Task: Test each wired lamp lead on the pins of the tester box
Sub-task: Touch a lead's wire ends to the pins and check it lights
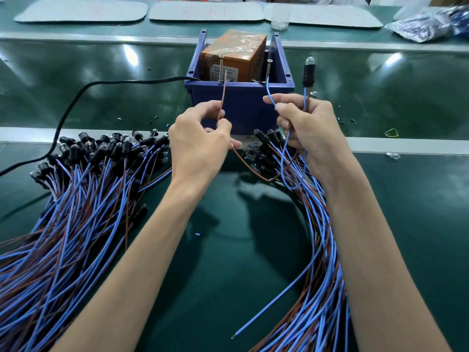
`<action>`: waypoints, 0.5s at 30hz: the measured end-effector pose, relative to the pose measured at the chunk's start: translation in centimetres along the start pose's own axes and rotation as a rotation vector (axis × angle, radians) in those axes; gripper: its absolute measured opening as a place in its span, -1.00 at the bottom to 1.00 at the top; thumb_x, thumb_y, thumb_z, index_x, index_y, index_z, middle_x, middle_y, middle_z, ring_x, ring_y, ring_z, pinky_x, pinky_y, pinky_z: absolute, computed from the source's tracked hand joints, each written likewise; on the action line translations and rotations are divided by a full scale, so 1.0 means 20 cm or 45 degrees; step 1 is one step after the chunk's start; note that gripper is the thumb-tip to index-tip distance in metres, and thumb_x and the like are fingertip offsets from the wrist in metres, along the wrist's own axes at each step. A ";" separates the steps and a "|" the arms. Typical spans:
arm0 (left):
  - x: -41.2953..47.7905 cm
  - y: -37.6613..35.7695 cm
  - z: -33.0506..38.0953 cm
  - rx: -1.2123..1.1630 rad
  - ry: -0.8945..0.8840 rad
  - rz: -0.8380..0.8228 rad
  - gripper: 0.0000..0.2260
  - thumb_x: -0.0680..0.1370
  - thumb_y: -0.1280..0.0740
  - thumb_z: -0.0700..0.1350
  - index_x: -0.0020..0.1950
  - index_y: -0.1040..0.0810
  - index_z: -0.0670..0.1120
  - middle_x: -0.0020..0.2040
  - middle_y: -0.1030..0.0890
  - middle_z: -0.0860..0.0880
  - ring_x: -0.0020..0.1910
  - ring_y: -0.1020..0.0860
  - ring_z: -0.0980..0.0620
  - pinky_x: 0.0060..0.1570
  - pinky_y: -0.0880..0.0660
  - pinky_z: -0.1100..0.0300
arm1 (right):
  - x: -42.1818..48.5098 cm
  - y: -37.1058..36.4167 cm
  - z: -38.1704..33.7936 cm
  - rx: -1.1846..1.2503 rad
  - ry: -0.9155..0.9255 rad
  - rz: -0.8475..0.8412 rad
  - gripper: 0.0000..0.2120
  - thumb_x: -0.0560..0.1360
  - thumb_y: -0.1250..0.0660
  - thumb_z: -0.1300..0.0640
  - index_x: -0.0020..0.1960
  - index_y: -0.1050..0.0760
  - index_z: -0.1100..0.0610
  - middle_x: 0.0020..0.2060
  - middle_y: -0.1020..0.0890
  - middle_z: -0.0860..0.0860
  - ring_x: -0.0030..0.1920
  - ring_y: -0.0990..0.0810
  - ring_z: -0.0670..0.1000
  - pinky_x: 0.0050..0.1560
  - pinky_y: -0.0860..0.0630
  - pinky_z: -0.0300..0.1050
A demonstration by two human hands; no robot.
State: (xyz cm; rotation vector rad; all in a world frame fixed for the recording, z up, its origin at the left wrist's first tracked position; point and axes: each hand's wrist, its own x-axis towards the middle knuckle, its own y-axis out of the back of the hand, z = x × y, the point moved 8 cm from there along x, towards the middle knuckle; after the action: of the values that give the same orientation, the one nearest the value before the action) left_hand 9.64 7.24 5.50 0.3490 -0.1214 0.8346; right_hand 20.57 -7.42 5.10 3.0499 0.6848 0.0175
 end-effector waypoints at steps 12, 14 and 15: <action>0.01 0.03 -0.02 -0.084 0.089 0.045 -0.77 0.47 -0.24 -0.24 0.08 -0.52 -0.04 -0.10 -0.55 0.15 -0.44 -0.65 0.07 -0.09 -0.62 0.01 | 0.00 0.01 0.00 0.013 0.021 -0.008 -0.77 0.56 -0.21 0.29 -0.03 -0.63 0.12 -0.50 -0.32 -0.05 -0.59 -0.22 -0.17 -0.59 -0.13 -0.39; 0.01 0.03 -0.02 -0.092 0.095 0.054 -0.77 0.45 -0.24 -0.21 0.07 -0.52 -0.03 -0.10 -0.55 0.14 -0.43 -0.65 0.06 -0.05 -0.61 -0.02 | 0.00 0.01 0.00 0.021 0.029 -0.011 -0.77 0.56 -0.22 0.29 -0.05 -0.64 0.10 -0.51 -0.33 -0.06 -0.59 -0.22 -0.17 -0.58 -0.13 -0.39; 0.01 0.03 -0.02 -0.095 0.098 0.058 -0.77 0.44 -0.23 -0.19 0.06 -0.52 -0.02 -0.11 -0.55 0.14 -0.43 -0.65 0.05 -0.03 -0.60 -0.04 | 0.00 0.01 0.00 0.022 0.029 -0.012 -0.77 0.56 -0.22 0.28 -0.06 -0.64 0.09 -0.52 -0.33 -0.08 -0.58 -0.21 -0.17 -0.58 -0.13 -0.39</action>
State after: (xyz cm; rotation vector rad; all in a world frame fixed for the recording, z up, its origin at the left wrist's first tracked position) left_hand 9.26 7.91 5.28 0.2443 -0.0889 0.8851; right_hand 20.68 -7.49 5.13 3.0677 0.7048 0.0466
